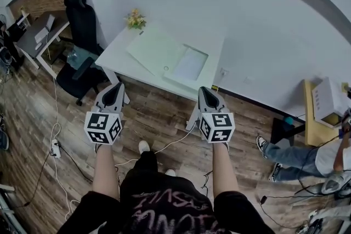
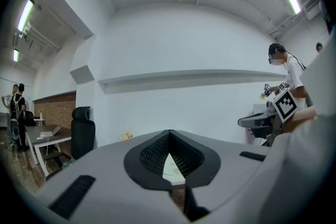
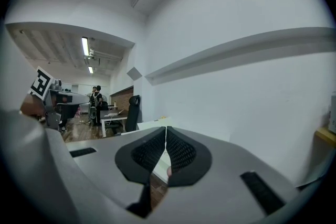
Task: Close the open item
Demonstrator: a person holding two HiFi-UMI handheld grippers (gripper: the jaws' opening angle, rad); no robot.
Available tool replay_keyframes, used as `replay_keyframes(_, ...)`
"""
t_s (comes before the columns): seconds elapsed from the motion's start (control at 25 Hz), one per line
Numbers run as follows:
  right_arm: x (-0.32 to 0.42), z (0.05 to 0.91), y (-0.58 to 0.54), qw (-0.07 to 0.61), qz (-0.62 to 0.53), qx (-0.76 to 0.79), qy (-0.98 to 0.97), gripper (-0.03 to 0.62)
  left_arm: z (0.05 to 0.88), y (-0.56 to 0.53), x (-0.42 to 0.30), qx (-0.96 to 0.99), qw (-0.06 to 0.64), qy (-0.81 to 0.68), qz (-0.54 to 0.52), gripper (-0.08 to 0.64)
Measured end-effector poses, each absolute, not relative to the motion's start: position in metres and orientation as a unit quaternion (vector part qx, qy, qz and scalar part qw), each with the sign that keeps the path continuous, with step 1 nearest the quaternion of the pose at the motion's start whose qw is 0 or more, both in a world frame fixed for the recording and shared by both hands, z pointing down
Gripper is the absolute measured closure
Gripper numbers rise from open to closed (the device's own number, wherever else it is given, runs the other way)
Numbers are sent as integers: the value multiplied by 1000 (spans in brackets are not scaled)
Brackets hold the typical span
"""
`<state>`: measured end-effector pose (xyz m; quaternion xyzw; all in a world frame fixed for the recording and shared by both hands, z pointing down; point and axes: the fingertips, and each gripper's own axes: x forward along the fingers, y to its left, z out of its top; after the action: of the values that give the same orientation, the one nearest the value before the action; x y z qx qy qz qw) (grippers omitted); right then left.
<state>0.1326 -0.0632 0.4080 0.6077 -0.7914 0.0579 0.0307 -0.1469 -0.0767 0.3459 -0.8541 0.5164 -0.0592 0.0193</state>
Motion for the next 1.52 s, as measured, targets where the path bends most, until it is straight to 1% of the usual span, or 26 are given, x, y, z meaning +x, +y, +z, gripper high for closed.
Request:
replay_keyframes(0.36,143,417,-101,24,53,620,-782,568,357,-123,-137,-865,14,499,-54,546)
replay_keyframes(0.56,149,425,-133,36,54,634,-770,568,369,-162,-133,-871,9,487,-55,546)
replay_keyframes(0.72,149,429,-168,45,57,643,-762,568,377,-205,-131,-879,4,473,-58,546)
replay_keyframes(1.16,127,432,-278,70,64,670,-736,568,391,-340,-156,-893,-26,446,-61,546)
replay_keyframes(1.52,116,439,-356,83,74,698,-707,566,401,-443,-170,-908,-32,411,-72,546)
